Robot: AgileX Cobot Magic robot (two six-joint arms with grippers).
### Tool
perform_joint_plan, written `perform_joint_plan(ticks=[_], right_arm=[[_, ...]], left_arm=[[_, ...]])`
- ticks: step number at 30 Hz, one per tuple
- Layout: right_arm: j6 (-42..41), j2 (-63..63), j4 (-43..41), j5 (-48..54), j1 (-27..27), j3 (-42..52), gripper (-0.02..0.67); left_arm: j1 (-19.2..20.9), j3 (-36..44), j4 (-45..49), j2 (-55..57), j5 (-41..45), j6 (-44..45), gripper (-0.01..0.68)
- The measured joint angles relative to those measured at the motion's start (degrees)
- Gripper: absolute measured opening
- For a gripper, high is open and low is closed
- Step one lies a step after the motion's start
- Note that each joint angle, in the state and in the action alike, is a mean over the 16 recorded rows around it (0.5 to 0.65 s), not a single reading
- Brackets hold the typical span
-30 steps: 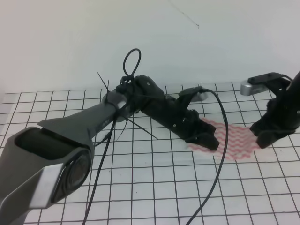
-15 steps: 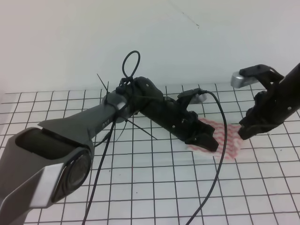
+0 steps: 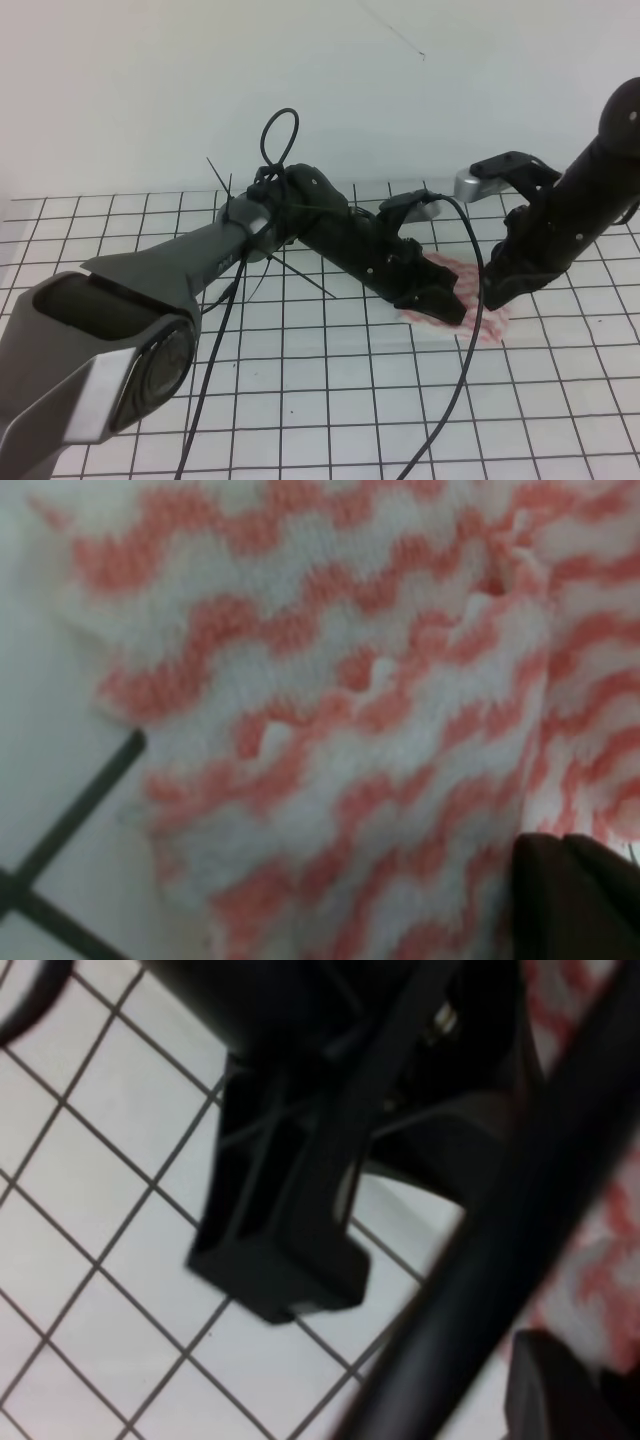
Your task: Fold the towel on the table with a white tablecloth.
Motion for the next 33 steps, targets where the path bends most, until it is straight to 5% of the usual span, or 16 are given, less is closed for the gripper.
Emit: perform_joint_plan(ticks=[14,33], right_arm=[[0.5,2.2,-0.4,7.5,0.1,-6.9,0.006],[-0.2,2.4,-0.5,8.3,0.0,-7.7,0.005]], left_arm=[[0.6,-1.5,1.6,-1.7,2.3,1.3,0.0],[6.4,-5.7,21.6,-11.2,13.1,-6.5,0.0]])
